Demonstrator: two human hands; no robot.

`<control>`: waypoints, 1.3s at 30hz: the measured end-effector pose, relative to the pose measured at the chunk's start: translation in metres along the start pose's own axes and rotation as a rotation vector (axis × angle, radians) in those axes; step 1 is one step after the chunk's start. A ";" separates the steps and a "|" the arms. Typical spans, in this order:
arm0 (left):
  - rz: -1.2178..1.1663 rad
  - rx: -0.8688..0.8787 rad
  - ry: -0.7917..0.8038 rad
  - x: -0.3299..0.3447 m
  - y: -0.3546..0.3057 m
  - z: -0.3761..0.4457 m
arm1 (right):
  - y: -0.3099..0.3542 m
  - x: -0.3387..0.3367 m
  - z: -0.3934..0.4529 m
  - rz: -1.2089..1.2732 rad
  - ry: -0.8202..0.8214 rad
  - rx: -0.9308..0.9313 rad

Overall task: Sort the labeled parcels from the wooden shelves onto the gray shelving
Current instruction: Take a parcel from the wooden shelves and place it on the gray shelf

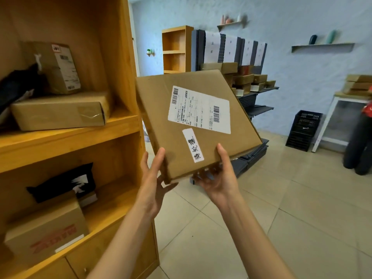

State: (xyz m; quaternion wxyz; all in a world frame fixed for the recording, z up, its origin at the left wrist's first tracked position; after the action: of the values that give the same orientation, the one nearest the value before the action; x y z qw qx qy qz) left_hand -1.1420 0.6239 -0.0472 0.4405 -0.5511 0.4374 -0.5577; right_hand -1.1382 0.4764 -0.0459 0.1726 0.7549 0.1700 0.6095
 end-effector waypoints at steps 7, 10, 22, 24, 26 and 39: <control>-0.273 0.111 -0.318 0.027 0.004 0.000 | -0.040 0.020 -0.007 0.041 0.052 0.015; -0.298 0.102 -0.361 0.020 -0.002 0.005 | -0.038 0.014 -0.008 -0.096 0.085 0.012; 0.021 0.114 -0.260 -0.034 -0.034 0.025 | 0.040 -0.015 -0.003 -0.309 0.101 -0.058; 0.024 0.100 -0.238 -0.028 -0.033 0.026 | 0.042 -0.018 -0.002 -0.313 0.068 -0.061; -0.004 0.083 -0.195 -0.020 -0.032 0.025 | 0.044 -0.022 -0.002 -0.265 0.050 -0.062; 0.009 0.016 0.001 0.045 -0.009 0.002 | 0.061 -0.027 -0.010 -0.197 0.006 -0.257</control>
State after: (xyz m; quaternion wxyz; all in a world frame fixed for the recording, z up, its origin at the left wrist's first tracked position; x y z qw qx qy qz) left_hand -1.1400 0.5821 -0.0280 0.4471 -0.5455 0.4355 -0.5594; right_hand -1.1504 0.4103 -0.0385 0.3260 0.7044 0.1646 0.6087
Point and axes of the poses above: each hand's wrist, its own z-axis towards the middle knuckle, its own x-axis out of the palm, y = z × x, the point moved 2 cm from there along z, towards the middle knuckle, and after that the axes turned 11 degrees about z, right-handed, at the moved point
